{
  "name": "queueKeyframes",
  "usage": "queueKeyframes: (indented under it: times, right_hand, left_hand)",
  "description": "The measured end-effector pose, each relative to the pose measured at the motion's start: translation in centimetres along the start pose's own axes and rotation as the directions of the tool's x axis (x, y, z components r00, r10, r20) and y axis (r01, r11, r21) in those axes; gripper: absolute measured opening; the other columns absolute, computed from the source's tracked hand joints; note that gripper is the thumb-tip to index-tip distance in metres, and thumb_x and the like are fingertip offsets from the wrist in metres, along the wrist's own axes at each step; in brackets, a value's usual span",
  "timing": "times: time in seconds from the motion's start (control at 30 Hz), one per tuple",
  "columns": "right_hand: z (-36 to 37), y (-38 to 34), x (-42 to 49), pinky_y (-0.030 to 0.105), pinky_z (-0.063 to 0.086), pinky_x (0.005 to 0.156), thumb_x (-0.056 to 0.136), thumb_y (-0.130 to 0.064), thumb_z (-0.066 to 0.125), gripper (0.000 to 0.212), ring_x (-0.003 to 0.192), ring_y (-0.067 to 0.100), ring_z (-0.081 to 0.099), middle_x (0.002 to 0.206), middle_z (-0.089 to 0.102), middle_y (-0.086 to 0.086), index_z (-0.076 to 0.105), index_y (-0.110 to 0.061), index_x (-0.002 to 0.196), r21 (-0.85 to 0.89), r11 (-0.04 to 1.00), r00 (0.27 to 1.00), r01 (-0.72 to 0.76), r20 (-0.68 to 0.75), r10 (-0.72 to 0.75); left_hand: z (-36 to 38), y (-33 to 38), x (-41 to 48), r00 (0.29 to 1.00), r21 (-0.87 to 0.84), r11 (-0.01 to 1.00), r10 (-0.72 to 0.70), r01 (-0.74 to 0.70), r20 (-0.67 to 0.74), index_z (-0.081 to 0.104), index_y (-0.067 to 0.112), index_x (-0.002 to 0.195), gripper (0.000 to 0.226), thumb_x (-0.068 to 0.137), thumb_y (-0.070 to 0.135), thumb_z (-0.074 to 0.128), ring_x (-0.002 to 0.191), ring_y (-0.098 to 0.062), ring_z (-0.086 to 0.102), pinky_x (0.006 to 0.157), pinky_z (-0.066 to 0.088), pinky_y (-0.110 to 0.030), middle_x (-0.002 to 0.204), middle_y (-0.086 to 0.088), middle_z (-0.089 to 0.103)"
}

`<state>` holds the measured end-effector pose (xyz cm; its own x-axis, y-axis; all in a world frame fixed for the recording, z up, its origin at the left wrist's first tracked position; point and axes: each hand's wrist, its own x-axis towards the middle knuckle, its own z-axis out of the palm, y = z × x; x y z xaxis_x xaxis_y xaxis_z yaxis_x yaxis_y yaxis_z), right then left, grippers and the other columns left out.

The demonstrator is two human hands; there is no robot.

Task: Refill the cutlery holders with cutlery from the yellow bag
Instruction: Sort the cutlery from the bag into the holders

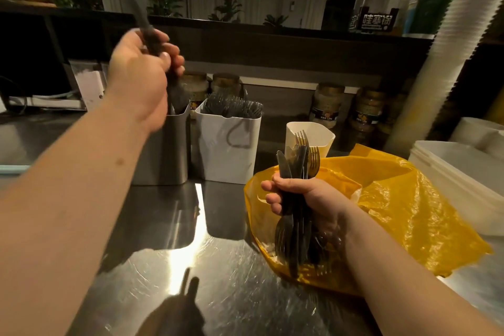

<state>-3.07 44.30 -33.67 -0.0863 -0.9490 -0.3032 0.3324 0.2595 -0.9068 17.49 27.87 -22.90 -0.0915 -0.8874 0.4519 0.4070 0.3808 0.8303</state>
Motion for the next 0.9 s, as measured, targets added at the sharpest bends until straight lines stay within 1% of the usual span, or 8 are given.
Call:
queueKeyframes:
  times: [0.13, 0.27, 0.47, 0.53, 0.6, 0.7, 0.8, 0.9]
  right_hand:
    - [0.0, 0.1, -0.1, 0.025, 0.056, 0.057, 0.097, -0.018, 0.059, 0.026, 0.063, 0.02, 0.068, 0.078, 0.07, 0.013, 0.07, 0.005, 0.103, 0.003, 1.0, 1.0, 0.004, -0.003, -0.004]
    - [-0.2, 0.0, 0.0, 0.025, 0.057, 0.059, 0.098, -0.019, 0.059, 0.026, 0.067, 0.021, 0.068, 0.08, 0.07, 0.013, 0.071, 0.004, 0.102, -0.003, 1.0, 1.0, 0.009, -0.005, -0.009]
    - [-0.6, 0.2, 0.3, 0.026, 0.058, 0.061, 0.099, -0.02, 0.059, 0.027, 0.069, 0.021, 0.069, 0.083, 0.071, 0.013, 0.074, 0.001, 0.097, -0.008, 1.0, 1.0, 0.018, -0.019, -0.018]
    - [-0.6, 0.2, 0.4, 0.027, 0.059, 0.064, 0.099, -0.02, 0.059, 0.027, 0.072, 0.022, 0.07, 0.087, 0.072, 0.014, 0.076, 0.001, 0.095, 0.013, 1.0, 1.0, 0.018, -0.026, -0.018]
    - [-0.5, 0.3, 0.5, 0.029, 0.06, 0.066, 0.099, -0.021, 0.059, 0.027, 0.075, 0.023, 0.072, 0.09, 0.073, 0.015, 0.076, 0.001, 0.096, 0.035, 0.999, 0.999, 0.024, -0.034, -0.023]
    - [-0.5, 0.3, 0.5, 0.032, 0.061, 0.071, 0.1, -0.019, 0.056, 0.027, 0.08, 0.025, 0.074, 0.095, 0.075, 0.016, 0.072, 0.003, 0.102, 0.141, 0.985, 0.995, 0.095, -0.053, -0.088]
    - [-0.2, 0.3, 0.4, 0.036, 0.063, 0.081, 0.102, -0.014, 0.05, 0.026, 0.091, 0.026, 0.076, 0.104, 0.076, 0.016, 0.069, 0.002, 0.106, 0.317, 0.922, 0.974, 0.221, -0.123, -0.191]
    - [-0.4, 0.6, 0.6, 0.04, 0.055, 0.097, 0.105, -0.022, 0.045, 0.032, 0.109, 0.025, 0.071, 0.117, 0.074, 0.01, 0.068, -0.005, 0.119, 0.255, 0.915, 0.947, 0.312, -0.162, -0.278]
  left_hand:
    - [-0.1, -0.6, 2.4, 0.997, 0.175, 0.985, 0.021, -0.009, -0.068, 0.05, 0.02, 0.1, 0.031, 0.095, -0.006, 0.034, 0.072, -0.008, 0.053, 0.068, 0.05, -0.024, 0.081, 0.002, 0.053]
    - [-0.8, -2.8, 2.5, 0.992, 0.265, 0.957, -0.102, 0.118, -0.074, 0.049, 0.016, 0.104, 0.033, 0.092, -0.011, 0.034, 0.075, -0.014, 0.058, 0.073, 0.054, -0.029, 0.081, -0.002, 0.056]
    - [-0.9, -4.1, 3.0, 0.978, 0.473, 0.863, -0.105, 0.179, -0.179, 0.048, 0.019, 0.136, 0.051, 0.091, 0.003, 0.064, 0.106, -0.016, 0.062, 0.088, 0.052, -0.028, 0.119, -0.003, 0.063]
    - [-1.1, -4.1, 2.9, 0.987, 0.598, 0.795, -0.008, 0.102, -0.159, 0.039, 0.02, 0.146, 0.066, 0.089, 0.01, 0.072, 0.116, -0.017, 0.055, 0.085, 0.045, -0.023, 0.129, -0.001, 0.056]
    - [-1.1, -3.6, 1.6, 0.972, 0.758, 0.649, 0.217, -0.071, -0.095, 0.039, 0.017, 0.144, 0.066, 0.088, 0.017, 0.074, 0.122, -0.018, 0.051, 0.091, 0.043, -0.022, 0.137, -0.005, 0.05]
    - [0.0, -3.6, -2.3, 0.855, 0.772, 0.503, 0.508, -0.39, 0.101, 0.056, 0.012, 0.117, 0.031, 0.088, 0.013, 0.068, 0.097, -0.015, 0.054, 0.08, 0.047, -0.022, 0.109, -0.003, 0.055]
    - [2.3, -6.0, -7.5, 0.878, 0.666, 0.572, 0.29, -0.479, 0.382, 0.063, 0.017, 0.087, 0.008, 0.086, 0.013, 0.07, 0.069, -0.014, 0.057, 0.067, 0.052, -0.036, 0.077, 0.005, 0.062]
    - [4.0, -8.6, -11.7, 0.869, 0.683, 0.677, -0.13, -0.274, 0.477, 0.064, 0.024, 0.082, 0.011, 0.089, 0.026, 0.072, 0.073, -0.01, 0.062, 0.071, 0.057, -0.037, 0.075, 0.007, 0.064]
